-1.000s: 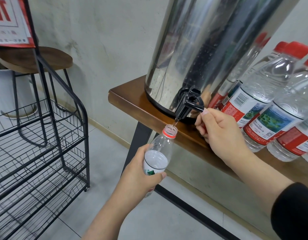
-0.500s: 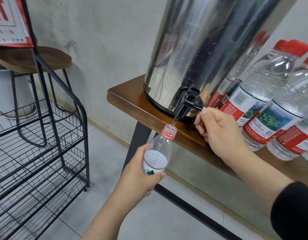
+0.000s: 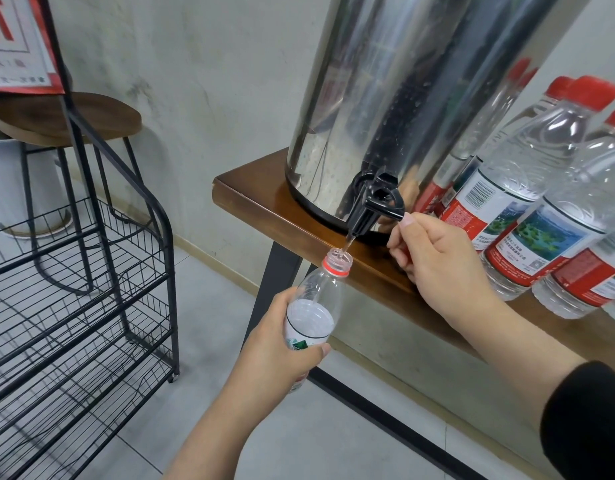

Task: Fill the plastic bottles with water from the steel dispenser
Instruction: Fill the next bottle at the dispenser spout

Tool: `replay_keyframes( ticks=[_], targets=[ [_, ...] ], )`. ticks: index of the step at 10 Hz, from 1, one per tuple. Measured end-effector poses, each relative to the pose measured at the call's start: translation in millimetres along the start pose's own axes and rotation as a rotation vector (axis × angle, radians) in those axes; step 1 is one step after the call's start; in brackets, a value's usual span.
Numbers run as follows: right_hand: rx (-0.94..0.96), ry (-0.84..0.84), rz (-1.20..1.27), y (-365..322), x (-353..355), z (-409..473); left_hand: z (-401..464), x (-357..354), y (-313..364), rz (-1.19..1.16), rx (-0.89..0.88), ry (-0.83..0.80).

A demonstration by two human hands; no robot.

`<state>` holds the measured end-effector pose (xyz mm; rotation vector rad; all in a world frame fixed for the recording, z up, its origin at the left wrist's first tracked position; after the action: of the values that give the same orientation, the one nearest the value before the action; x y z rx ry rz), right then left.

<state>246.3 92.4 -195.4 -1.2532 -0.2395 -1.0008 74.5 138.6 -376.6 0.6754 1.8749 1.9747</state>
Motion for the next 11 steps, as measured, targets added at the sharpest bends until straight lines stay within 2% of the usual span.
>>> replay_keyframes(
  ticks=[11],
  targets=[
    [-0.018,-0.005,0.012,3.8,-0.2,1.1,0.8,-0.2,-3.8,-0.012,0.012,0.002]
  ],
)
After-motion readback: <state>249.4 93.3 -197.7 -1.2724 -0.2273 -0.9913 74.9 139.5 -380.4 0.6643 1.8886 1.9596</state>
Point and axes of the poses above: each hand's wrist, its own z-axis towards the middle knuckle, its own x-axis out of the back of the hand, y = z × x, the point moved 9 cm from there along z, towards the middle knuckle, and after that the axes turned 1 degree about x, right-handed, at the moved point
